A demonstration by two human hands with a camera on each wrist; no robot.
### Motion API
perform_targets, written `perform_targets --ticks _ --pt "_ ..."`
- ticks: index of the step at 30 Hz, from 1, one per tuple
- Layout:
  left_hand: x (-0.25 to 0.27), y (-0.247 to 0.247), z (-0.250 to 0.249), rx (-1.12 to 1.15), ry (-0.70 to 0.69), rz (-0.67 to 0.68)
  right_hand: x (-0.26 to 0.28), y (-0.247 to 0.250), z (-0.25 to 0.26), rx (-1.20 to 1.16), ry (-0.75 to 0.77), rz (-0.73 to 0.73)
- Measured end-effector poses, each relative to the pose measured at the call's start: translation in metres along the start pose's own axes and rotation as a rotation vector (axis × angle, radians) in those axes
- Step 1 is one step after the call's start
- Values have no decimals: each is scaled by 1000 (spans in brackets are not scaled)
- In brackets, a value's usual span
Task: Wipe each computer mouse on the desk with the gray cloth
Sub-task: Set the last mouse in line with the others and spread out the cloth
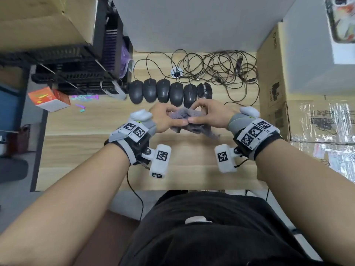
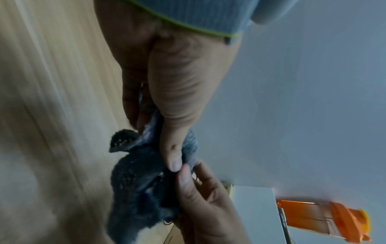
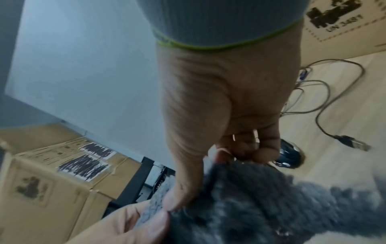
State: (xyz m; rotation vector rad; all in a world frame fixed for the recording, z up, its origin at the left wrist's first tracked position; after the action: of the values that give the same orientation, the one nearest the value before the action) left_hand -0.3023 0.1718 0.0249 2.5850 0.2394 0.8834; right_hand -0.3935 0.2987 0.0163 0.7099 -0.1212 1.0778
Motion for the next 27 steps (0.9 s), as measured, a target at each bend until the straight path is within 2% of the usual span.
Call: perform_targets --ticks 4,8,14,21,24,27 --pt "33 12 -22 -102 -35 -43 12 -3 32 110 180 71" --pt "52 24 -30 -71 -27 -140 20 -21 53 118 247 128" --pt "68 47 -41 -129 -91 -218 18 -18 55 172 179 -70" --pt "76 79 -27 -153 -79 -284 11 -26 39 205 145 36" --pt "70 88 -6 -264 -6 -254 4 -18 36 227 129 -13" --pt "66 100 18 -308 42 -236 2 -13 44 92 93 -80"
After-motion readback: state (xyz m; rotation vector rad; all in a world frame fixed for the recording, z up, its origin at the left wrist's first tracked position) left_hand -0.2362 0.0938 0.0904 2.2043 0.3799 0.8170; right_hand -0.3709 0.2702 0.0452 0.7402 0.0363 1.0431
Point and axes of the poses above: each hand's wrist, its own x-axis away from the middle knuckle, its own y-axis out of the back of the hand, z = x × y, the point moved 10 cm from there along -x, towards the middle knuckle, and after that the axes turned 3 degrees about y, right-handed, at the moved point
